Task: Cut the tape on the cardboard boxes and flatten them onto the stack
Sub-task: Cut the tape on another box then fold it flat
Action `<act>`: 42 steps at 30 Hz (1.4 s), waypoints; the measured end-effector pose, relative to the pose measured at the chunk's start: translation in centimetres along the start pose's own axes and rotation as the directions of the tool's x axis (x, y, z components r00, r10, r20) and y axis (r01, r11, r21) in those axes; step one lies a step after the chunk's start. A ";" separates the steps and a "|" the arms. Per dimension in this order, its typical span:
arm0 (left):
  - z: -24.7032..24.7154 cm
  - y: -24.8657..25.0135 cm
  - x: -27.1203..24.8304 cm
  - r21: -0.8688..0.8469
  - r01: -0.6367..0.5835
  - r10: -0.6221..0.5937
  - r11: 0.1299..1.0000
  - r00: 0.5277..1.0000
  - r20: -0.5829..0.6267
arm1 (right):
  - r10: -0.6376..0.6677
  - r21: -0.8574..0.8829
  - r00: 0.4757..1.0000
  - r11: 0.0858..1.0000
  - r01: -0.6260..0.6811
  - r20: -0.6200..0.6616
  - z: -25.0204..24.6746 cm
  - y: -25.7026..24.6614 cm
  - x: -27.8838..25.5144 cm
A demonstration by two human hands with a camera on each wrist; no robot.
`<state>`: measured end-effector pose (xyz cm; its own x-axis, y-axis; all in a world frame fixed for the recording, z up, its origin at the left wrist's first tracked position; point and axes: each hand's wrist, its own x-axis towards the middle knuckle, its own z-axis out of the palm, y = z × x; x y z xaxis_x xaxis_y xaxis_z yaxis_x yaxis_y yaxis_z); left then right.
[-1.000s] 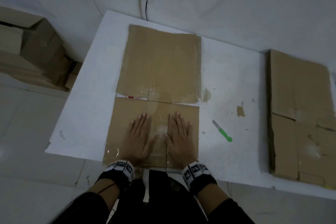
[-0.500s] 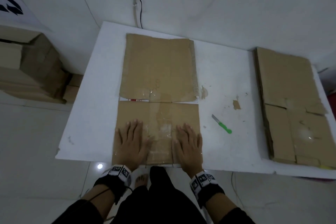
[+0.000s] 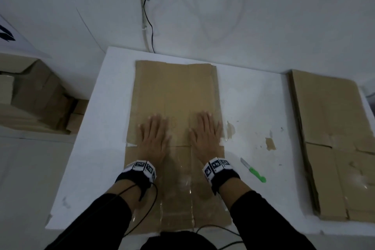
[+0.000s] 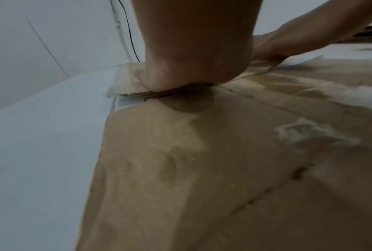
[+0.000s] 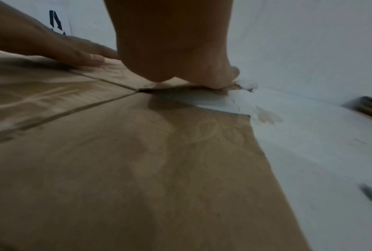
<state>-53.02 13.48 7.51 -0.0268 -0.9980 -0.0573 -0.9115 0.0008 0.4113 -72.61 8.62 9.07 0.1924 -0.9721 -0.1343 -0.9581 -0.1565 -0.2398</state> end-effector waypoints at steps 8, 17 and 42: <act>-0.1 0.0 1.2 0.016 0.044 -0.043 0.999 0.997 -0.066 | 0.017 0.117 1.000 0.993 -0.016 -0.014 0.4 0.6 0.7; -1.9 -2.3 12.8 -0.011 0.120 -0.120 0.993 0.987 -0.104 | 0.110 0.101 0.974 0.986 -0.132 0.200 -4.2 1.7 13.5; -3.3 -2.5 -0.5 -0.166 0.464 -0.488 0.870 0.857 -0.166 | 0.574 0.390 0.817 0.766 -0.511 -0.057 -2.6 2.9 -2.9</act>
<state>-49.41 13.74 9.54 0.4899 -0.8661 -0.0991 -0.7377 -0.4724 0.4824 -76.50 10.50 11.28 -0.4049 -0.8939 -0.1925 -0.7496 0.4450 -0.4899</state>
